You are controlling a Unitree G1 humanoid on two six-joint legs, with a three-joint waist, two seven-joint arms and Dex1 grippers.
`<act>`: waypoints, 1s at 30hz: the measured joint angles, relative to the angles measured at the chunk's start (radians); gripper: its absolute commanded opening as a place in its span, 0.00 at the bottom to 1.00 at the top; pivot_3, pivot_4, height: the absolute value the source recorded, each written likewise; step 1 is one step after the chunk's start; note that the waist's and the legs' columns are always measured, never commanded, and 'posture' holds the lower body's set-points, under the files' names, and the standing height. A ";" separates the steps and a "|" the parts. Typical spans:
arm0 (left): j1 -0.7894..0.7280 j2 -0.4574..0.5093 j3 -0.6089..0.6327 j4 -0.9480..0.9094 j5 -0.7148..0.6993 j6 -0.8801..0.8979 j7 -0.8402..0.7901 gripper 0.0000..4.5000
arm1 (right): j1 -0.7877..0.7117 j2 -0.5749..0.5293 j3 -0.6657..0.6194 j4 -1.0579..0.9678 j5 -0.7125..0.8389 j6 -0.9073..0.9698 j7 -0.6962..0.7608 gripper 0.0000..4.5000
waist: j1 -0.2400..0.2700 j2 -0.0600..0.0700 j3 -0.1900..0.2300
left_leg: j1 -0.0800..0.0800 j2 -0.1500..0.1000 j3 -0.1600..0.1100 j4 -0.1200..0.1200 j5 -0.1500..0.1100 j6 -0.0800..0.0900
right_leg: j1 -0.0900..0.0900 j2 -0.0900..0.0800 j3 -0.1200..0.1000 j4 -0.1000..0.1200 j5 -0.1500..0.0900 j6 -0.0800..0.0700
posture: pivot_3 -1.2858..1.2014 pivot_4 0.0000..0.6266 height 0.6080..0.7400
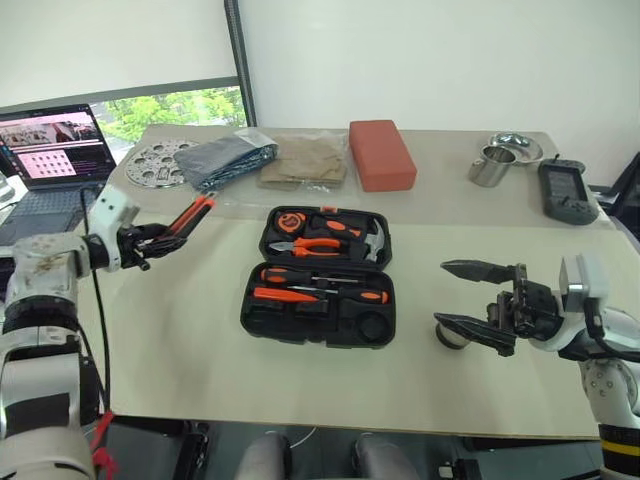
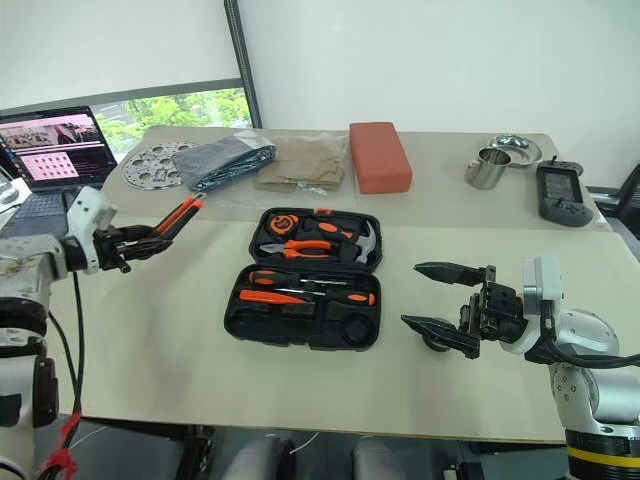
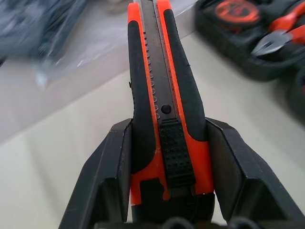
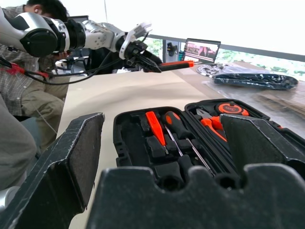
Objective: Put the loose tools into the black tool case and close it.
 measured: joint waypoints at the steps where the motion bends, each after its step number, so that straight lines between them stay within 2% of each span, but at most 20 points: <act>1: -0.005 -0.005 -0.006 -0.016 0.000 0.001 -0.007 0.39 | 0.001 0.000 -0.004 0.000 0.001 0.000 -0.003 1.00 | -0.002 0.000 0.000 | 0.000 0.000 0.000 0.000 0.000 0.000 | 0.000 0.000 0.000 0.000 0.000 0.000 | 0.52 0.24 1.00; 13: -0.065 -0.063 -0.083 -0.149 -0.011 0.021 -0.100 0.39 | 0.045 -0.007 -0.021 -0.055 0.008 0.020 -0.079 1.00 | 0.000 0.000 0.000 | 0.000 0.000 0.000 0.000 0.000 0.000 | 0.000 0.001 0.001 0.000 0.000 0.000 | 0.52 0.24 1.00; 27: -0.030 -0.159 -0.217 -0.396 -0.054 0.063 -0.292 0.39 | 0.053 -0.044 -0.035 -0.124 0.019 0.105 -0.195 1.00 | 0.000 0.000 0.000 | -0.001 -0.001 0.000 0.001 0.000 0.000 | 0.000 0.001 0.004 0.000 0.000 0.000 | 0.52 0.24 1.00; 30: -0.003 -0.162 -0.245 -0.450 -0.057 0.066 -0.325 0.39 | 0.070 -0.044 -0.047 -0.148 0.038 0.110 -0.207 1.00 | 0.004 0.000 0.000 | 0.002 0.008 0.019 0.001 0.000 0.000 | -0.008 0.004 0.014 0.002 0.000 -0.001 | 0.52 0.24 1.00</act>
